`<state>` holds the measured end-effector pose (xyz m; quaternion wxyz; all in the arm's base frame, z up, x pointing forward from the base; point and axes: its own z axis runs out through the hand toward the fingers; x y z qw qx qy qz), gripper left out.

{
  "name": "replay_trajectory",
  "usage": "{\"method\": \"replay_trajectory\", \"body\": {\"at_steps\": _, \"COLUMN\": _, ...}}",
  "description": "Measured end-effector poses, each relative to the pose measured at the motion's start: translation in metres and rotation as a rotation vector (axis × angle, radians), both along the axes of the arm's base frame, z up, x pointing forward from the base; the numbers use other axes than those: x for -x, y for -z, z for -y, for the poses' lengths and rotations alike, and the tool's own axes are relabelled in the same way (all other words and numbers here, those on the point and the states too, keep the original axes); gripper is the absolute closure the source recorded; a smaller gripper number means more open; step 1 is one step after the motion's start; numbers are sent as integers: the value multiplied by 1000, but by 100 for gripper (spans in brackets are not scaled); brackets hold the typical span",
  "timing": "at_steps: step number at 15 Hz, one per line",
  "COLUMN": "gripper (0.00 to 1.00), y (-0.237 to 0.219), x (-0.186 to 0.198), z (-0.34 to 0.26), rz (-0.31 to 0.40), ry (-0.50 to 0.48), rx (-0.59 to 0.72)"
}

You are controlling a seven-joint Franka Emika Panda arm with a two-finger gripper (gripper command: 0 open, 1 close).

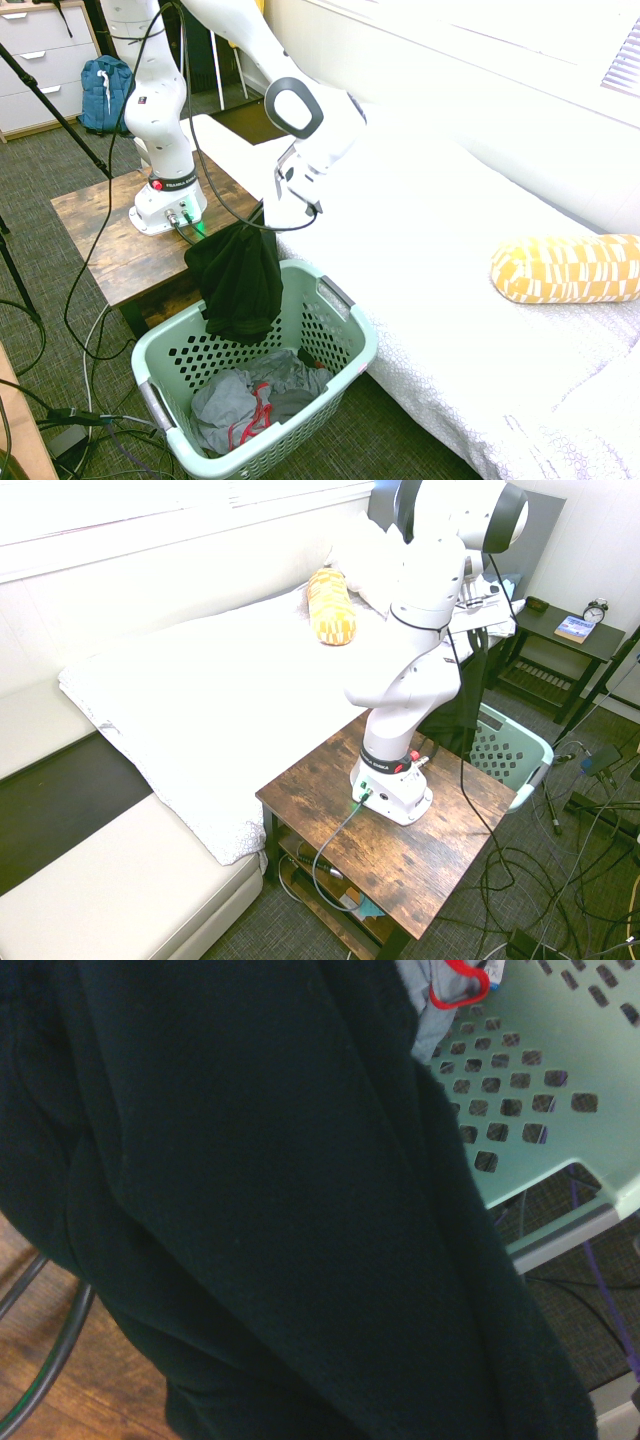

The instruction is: Put my clothes in the laundry bag

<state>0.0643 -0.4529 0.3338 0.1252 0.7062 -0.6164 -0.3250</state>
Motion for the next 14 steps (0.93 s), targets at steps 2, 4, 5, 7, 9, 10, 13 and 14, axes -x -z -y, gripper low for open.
{"method": "replay_trajectory", "body": {"at_steps": 2, "gripper": 0, "y": 14, "x": -5, "z": -2, "rz": -11, "ry": -10, "rx": -4}}
{"method": "replay_trajectory", "body": {"at_steps": 4, "gripper": 0, "y": 23, "x": -9, "z": -2, "rz": -20, "ry": -18, "rx": -6}}
{"method": "replay_trajectory", "body": {"at_steps": 5, "gripper": 0, "y": 27, "x": -12, "z": -2, "rz": -24, "ry": -22, "rx": -8}}
{"method": "replay_trajectory", "body": {"at_steps": 7, "gripper": 0, "y": 34, "x": -23, "z": -1, "rz": -3, "ry": -32, "rx": 8}}
{"method": "replay_trajectory", "body": {"at_steps": 9, "gripper": 0, "y": 14, "x": -55, "z": 4, "rz": 79, "ry": -76, "rx": 58}}
{"method": "replay_trajectory", "body": {"at_steps": 10, "gripper": 0, "y": -11, "x": -79, "z": 5, "rz": 122, "ry": -107, "rx": 95}}
{"method": "replay_trajectory", "body": {"at_steps": 13, "gripper": 0, "y": -111, "x": -178, "z": -14, "rz": 311, "ry": -201, "rx": 224}}
{"method": "replay_trajectory", "body": {"at_steps": 14, "gripper": 0, "y": -133, "x": -216, "z": -31, "rz": 378, "ry": -230, "rx": 256}}
